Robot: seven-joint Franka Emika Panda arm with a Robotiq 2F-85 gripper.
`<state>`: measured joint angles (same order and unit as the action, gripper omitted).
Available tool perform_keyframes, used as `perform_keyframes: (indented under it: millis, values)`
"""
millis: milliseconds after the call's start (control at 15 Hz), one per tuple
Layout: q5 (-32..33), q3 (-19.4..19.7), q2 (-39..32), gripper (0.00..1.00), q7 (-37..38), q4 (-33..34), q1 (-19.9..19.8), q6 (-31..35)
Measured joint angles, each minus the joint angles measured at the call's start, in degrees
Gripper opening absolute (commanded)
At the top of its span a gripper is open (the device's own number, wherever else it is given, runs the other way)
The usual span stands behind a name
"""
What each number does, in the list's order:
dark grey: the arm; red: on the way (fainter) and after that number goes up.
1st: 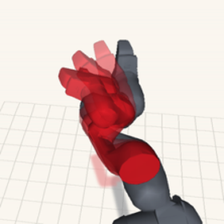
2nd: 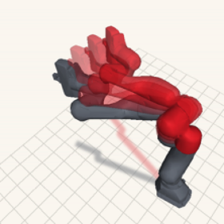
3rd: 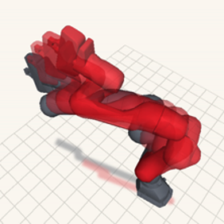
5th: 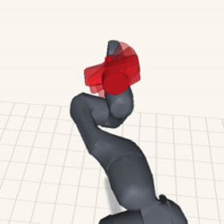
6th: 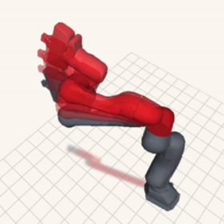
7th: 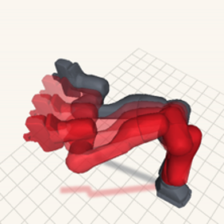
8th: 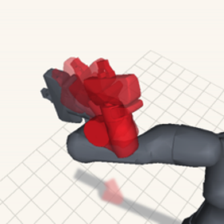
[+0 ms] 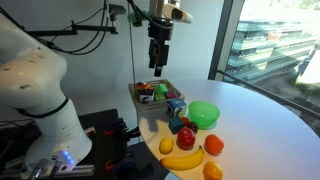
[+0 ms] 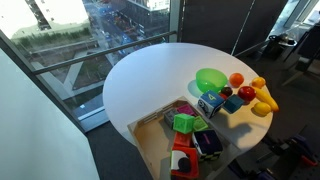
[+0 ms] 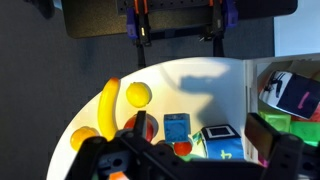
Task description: Put the green block in the box.
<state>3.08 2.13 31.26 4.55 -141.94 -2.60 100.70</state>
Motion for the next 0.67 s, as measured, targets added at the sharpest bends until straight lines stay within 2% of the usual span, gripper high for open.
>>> perform_keyframes:
  millis: [400,667]
  values:
    - [0.0,1.7,6.8,1.0,-0.6,-1.5,-1.7,0.0]
    - [0.0,1.8,7.6,1.0,-0.6,-1.9,-2.0,0.0]
